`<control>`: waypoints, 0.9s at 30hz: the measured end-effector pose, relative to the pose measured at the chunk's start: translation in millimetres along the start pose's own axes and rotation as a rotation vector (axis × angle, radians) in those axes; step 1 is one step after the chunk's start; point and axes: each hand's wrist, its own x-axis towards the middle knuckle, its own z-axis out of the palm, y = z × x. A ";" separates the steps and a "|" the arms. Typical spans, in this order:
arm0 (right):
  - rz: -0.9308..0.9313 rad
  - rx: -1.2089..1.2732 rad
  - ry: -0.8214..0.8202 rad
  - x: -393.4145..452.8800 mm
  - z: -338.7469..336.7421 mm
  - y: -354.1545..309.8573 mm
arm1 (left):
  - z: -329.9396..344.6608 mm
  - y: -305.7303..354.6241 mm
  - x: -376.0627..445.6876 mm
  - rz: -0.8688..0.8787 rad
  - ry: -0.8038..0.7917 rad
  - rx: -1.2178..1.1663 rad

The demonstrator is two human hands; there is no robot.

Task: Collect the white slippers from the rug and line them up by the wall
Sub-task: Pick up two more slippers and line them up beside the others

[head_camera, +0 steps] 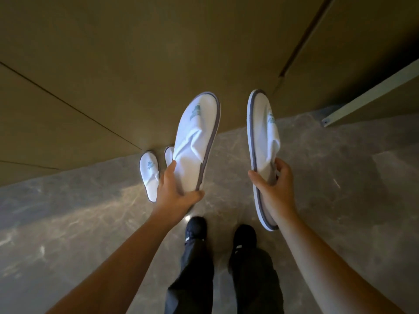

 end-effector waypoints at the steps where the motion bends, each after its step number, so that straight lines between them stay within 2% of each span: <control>1: 0.010 0.003 -0.016 11.8 4.8 14.9 | 12.7 -8.3 9.6 -0.010 0.020 0.003; 8: -0.004 -0.052 -0.012 97.5 49.1 150.3 | 114.6 -95.4 102.1 -0.113 0.098 -0.095; 16: 0.059 -0.244 0.110 206.6 127.0 342.5 | 222.3 -235.3 236.9 -0.149 0.031 -0.076; 22: 0.082 -0.411 0.210 282.8 156.1 435.2 | 279.1 -304.3 331.8 -0.011 -0.005 -0.041; 27: 0.112 -0.530 0.250 317.5 176.7 466.1 | 292.5 -340.7 370.4 0.159 0.011 0.075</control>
